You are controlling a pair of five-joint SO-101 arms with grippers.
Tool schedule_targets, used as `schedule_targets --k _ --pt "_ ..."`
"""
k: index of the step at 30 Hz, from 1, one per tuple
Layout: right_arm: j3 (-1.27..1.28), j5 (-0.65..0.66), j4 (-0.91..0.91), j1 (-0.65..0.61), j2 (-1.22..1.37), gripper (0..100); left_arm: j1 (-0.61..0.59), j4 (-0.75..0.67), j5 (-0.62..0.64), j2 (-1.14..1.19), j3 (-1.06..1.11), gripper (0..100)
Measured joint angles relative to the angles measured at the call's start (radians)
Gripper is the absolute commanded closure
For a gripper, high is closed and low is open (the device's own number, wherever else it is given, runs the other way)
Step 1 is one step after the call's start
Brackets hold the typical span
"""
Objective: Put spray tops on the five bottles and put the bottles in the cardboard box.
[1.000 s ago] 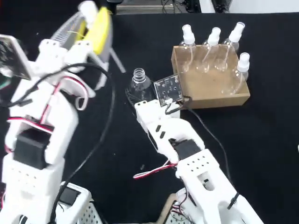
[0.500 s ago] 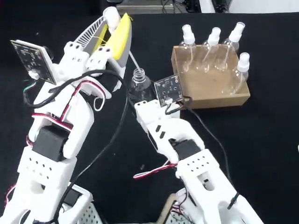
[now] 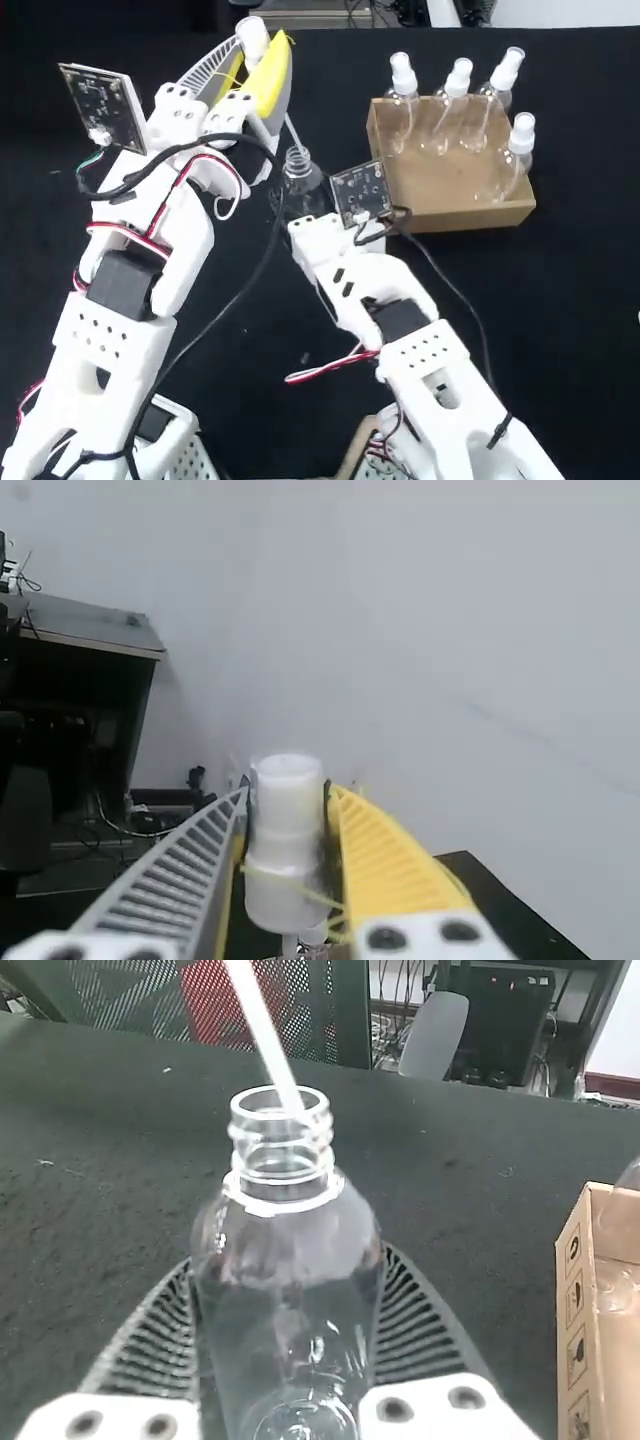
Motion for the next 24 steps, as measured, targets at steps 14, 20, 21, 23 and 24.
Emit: schedule_targets --k 14,20,21,23,24 --pt "0.000 0.003 0.000 0.000 0.000 98.8 0.000 0.189 0.000 0.006 0.002 95" --pt "0.000 0.002 0.000 0.000 0.000 98.8 0.025 0.288 0.003 0.006 0.002 70" --pt "0.000 0.002 0.000 0.000 0.000 98.8 0.032 0.299 0.006 0.006 0.002 67" --pt "0.000 0.002 0.000 0.000 0.000 98.8 0.040 0.301 0.009 0.006 0.002 65" --pt "0.000 0.002 0.000 0.000 0.000 98.8 0.041 0.301 0.009 0.006 0.002 66"
